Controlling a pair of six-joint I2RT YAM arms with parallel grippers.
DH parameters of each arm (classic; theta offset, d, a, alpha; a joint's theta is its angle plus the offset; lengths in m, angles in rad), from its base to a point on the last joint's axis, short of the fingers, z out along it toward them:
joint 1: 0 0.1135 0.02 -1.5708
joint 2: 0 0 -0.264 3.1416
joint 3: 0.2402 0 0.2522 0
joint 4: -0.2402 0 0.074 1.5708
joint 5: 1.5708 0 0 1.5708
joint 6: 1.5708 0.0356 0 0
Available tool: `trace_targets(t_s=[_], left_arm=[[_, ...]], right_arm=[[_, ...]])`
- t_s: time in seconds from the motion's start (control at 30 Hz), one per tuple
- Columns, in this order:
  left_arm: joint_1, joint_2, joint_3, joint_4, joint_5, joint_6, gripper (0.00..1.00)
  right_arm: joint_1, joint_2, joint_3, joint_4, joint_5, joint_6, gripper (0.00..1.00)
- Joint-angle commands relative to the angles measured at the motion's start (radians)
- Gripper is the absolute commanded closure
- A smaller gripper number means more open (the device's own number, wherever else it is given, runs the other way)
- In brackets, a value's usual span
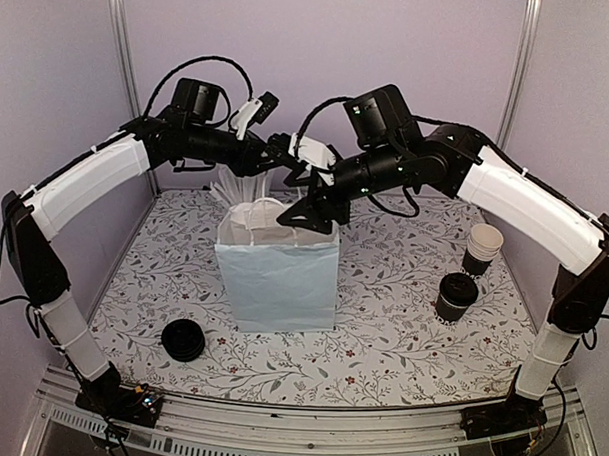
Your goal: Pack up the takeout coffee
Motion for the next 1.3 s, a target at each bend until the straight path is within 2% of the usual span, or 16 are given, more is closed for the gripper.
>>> trace_targets(t_s=[0.0, 0.07, 0.13, 0.17, 0.33, 0.4, 0.5, 0.6, 0.7, 0.83, 0.9, 1.0, 1.03, 1.17, 1.2, 1.27], left_arm=[[0.013, 0.012, 0.025, 0.016, 0.053, -0.005, 0.76], [0.014, 0.011, 0.024, 0.017, 0.066, -0.011, 0.81], [0.014, 0.006, 0.028, 0.015, 0.086, -0.027, 0.92], [0.012, 0.001, 0.036, 0.011, 0.103, -0.046, 0.96], [-0.085, -0.147, 0.083, 0.092, 0.277, -0.128, 1.00], [-0.073, -0.177, 0.062, 0.139, 0.050, -0.184, 1.00], [0.010, -0.046, 0.223, -0.043, -0.344, -0.179, 1.00], [0.019, 0.048, 0.382, -0.139, -0.073, -0.149, 1.00], [-0.133, 0.015, 0.362, -0.126, 0.010, -0.122, 1.00], [-0.174, 0.001, 0.366, -0.090, -0.378, -0.124, 1.00], [-0.059, 0.031, 0.386, -0.090, -0.469, -0.132, 1.00], [-0.022, 0.037, 0.419, -0.116, -0.105, -0.172, 1.00], [-0.069, 0.013, 0.394, -0.097, -0.045, -0.183, 1.00], [-0.174, -0.021, 0.332, -0.031, -0.140, -0.197, 1.00], [-0.155, -0.002, 0.373, -0.046, -0.250, -0.188, 1.00], [-0.085, 0.034, 0.416, -0.066, -0.334, -0.167, 1.00]], right_arm=[[0.006, 0.022, -0.002, 0.054, 0.036, 0.025, 0.25], [0.006, 0.040, 0.012, 0.044, 0.010, 0.025, 0.42], [0.006, 0.042, 0.035, 0.030, -0.046, 0.026, 0.85], [0.005, 0.038, 0.056, 0.017, -0.088, 0.026, 0.99], [0.001, 0.007, 0.339, -0.125, -0.239, -0.016, 1.00], [-0.040, -0.002, 0.378, -0.057, -0.060, -0.018, 1.00], [-0.151, 0.029, 0.334, 0.106, 0.100, -0.044, 1.00], [-0.158, 0.063, 0.406, -0.092, -0.226, -0.054, 1.00], [-0.009, -0.004, 0.371, -0.282, -0.404, -0.186, 1.00], [-0.091, -0.015, 0.291, 0.022, 0.068, -0.134, 1.00], [-0.176, 0.000, 0.292, 0.072, 0.014, -0.084, 1.00], [-0.144, 0.033, 0.423, -0.180, -0.429, -0.092, 1.00], [-0.102, 0.017, 0.391, -0.203, -0.456, -0.114, 1.00], [-0.088, -0.033, 0.270, 0.061, 0.093, -0.108, 1.00], [-0.127, -0.027, 0.254, 0.114, 0.144, -0.097, 1.00], [-0.194, -0.006, 0.307, 0.073, -0.039, -0.070, 1.00]])
